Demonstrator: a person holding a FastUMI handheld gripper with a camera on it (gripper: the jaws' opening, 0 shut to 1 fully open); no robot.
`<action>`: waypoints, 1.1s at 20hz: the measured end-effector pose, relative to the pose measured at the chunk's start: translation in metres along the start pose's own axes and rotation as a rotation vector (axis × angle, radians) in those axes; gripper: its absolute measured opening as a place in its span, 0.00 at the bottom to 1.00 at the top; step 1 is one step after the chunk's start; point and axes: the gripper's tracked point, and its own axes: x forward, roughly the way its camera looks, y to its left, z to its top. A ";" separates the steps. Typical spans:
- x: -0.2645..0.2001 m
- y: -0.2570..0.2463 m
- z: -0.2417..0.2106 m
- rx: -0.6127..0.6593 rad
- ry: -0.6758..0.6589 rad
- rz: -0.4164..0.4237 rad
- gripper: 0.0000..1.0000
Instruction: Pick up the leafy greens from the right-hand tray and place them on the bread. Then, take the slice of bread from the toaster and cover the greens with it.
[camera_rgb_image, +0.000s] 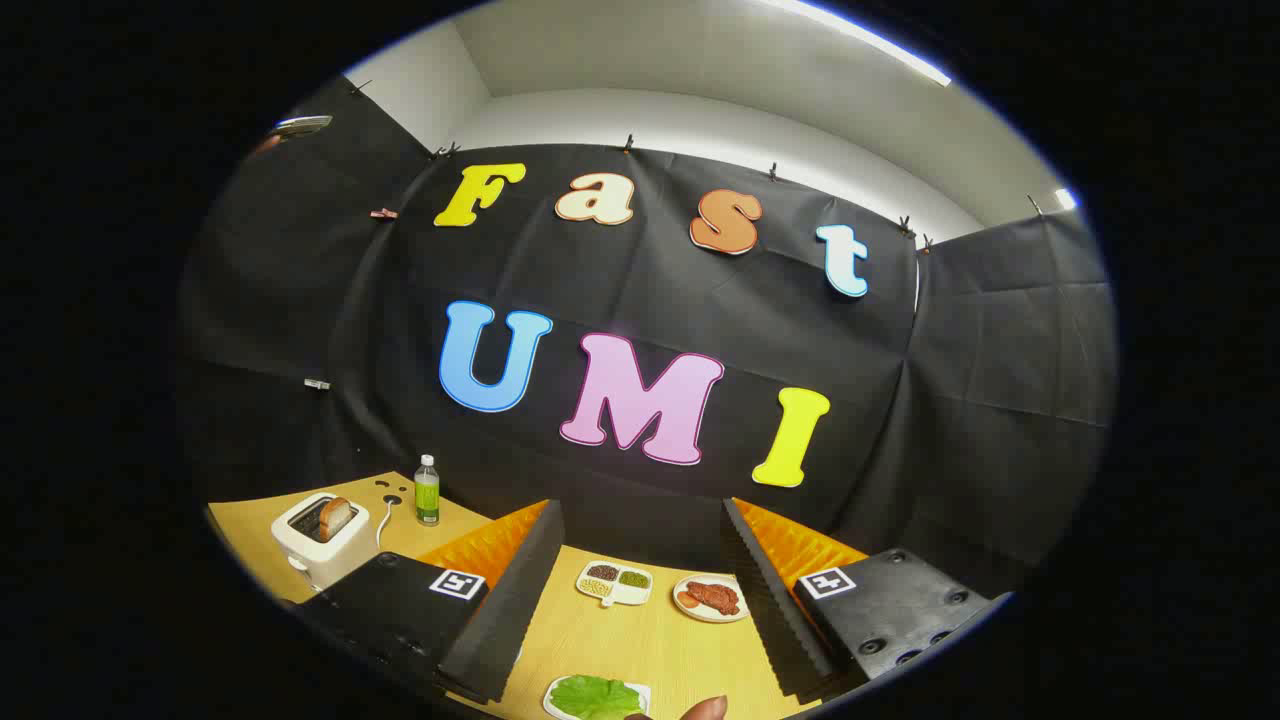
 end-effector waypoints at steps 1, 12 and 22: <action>0.000 -0.001 0.000 0.001 0.000 0.001 0.98; 0.000 -0.002 0.003 -0.005 -0.009 0.023 0.97; -0.001 -0.006 0.000 0.011 0.001 0.035 0.97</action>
